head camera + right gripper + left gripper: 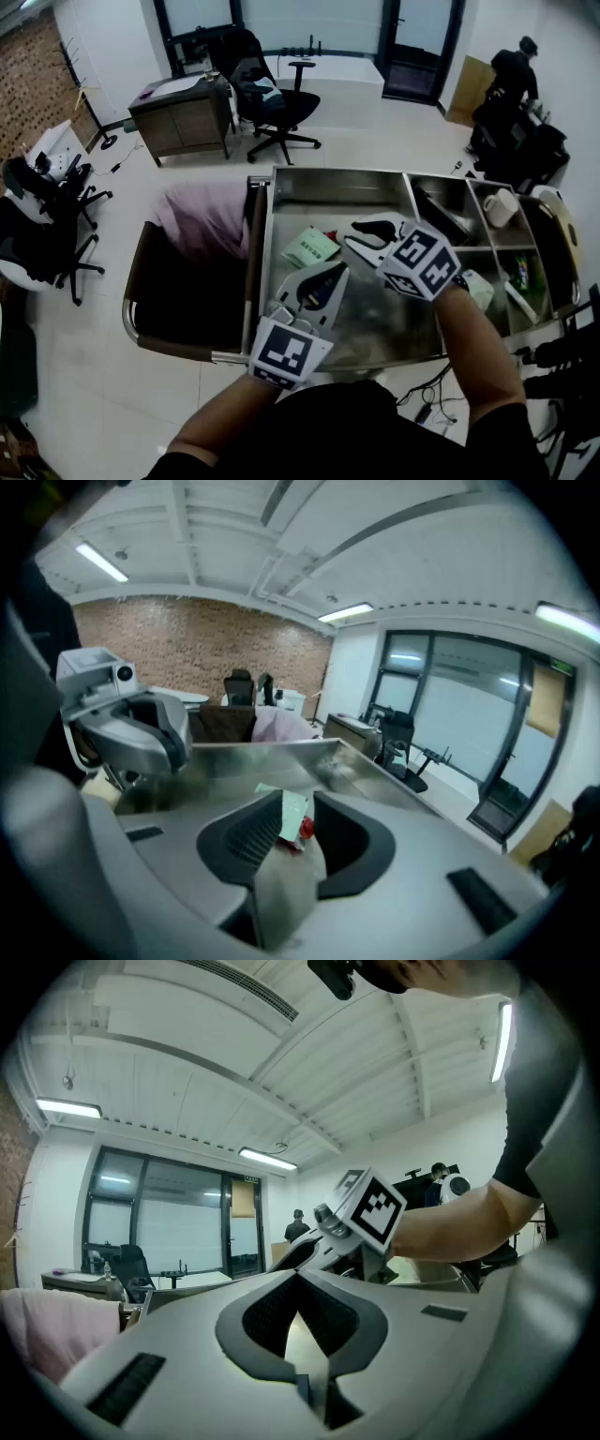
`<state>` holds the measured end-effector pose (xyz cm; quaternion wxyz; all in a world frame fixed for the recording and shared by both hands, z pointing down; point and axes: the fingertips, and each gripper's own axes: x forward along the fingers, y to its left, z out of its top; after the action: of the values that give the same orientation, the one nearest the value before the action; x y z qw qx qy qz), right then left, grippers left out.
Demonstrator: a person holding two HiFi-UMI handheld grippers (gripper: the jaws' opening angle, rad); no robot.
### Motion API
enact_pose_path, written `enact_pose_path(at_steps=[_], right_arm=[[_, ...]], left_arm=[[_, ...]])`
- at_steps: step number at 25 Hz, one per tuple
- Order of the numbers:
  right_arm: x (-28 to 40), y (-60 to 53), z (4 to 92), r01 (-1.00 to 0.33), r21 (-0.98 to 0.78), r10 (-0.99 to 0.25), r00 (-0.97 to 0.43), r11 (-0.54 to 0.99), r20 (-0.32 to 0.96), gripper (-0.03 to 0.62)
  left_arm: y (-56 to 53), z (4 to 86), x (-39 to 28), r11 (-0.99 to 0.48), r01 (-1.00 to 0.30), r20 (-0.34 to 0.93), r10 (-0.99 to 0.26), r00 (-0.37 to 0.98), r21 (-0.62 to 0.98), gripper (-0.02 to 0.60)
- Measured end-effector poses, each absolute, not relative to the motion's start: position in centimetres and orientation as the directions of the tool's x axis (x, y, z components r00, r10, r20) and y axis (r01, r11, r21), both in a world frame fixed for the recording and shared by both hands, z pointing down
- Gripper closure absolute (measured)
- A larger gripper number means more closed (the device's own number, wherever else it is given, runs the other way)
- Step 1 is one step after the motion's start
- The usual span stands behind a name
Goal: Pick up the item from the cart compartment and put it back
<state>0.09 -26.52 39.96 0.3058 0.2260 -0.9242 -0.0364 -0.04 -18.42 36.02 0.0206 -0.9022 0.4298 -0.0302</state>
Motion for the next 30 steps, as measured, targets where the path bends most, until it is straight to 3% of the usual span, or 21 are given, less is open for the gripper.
enact_pose_path(at_steps=[5,17,30], right_arm=[[-1.0,-29.6,44.2,-0.199,0.365,-0.408,-0.598,0.91,0.69,0.47],[-1.7,-31.9,49.7,0.098,0.331,-0.261,-0.427,0.938,0.866,0.47],[-2.8,-31.5,50.9,0.186,0.244,-0.167,-0.351,0.952,0.921,0.479]], left_arm=[[-18.5,36.0,0.0,-0.633,-0.771,0.04,-0.774,0.632,-0.064,0.581],[-18.5,36.1,0.1,-0.639,-0.767,0.05,-0.769,0.637,-0.05,0.581],[-18.7,36.0,-0.2,-0.634,-0.773,0.048,-0.773,0.633,-0.02,0.581]])
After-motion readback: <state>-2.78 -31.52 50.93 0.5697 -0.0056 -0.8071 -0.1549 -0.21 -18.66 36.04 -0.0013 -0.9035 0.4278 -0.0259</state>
